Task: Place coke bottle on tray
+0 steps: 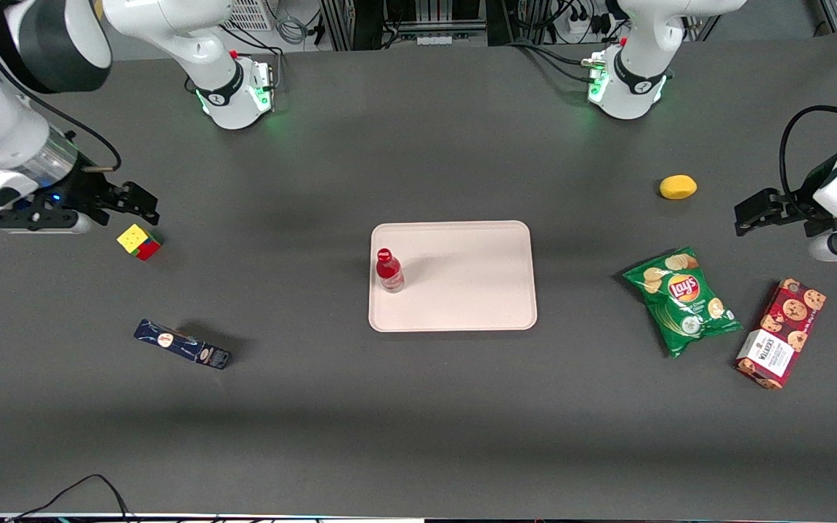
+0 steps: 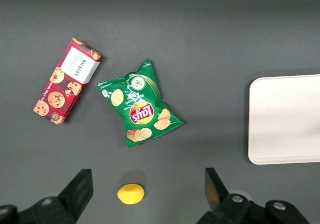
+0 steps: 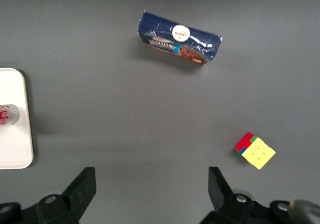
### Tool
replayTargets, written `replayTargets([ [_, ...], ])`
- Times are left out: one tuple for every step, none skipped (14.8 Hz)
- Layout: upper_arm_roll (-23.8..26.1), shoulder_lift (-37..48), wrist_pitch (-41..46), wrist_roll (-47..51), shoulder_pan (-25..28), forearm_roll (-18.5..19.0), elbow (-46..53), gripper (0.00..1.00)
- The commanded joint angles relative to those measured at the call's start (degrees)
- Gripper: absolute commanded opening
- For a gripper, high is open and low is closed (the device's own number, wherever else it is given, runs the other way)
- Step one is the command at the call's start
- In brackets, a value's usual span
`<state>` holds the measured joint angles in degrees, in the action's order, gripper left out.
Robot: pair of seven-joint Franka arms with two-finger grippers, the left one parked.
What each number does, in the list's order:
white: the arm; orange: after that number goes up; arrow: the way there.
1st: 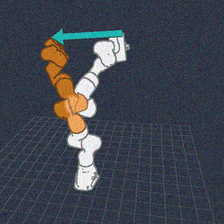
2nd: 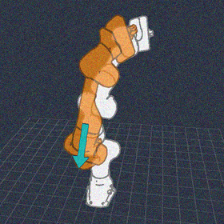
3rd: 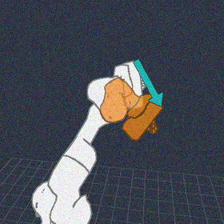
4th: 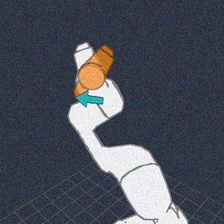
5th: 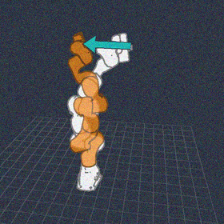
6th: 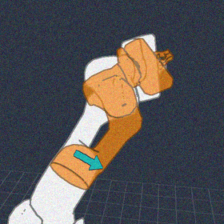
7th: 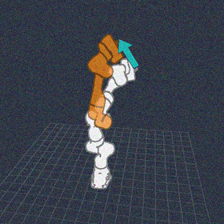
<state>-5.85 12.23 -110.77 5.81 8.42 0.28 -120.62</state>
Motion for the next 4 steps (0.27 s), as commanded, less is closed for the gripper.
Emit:
replayTargets([
  [-2.75,0.43,3.28,-5.00,0.11,0.86,4.68,1.00],
  [-3.37,0.43,3.28,-6.50,0.11,0.77,4.95,1.00],
  [-3.90,0.43,3.28,-6.77,0.11,0.86,5.21,1.00],
  [-3.99,0.43,3.28,-6.78,0.11,0.77,5.22,1.00],
])
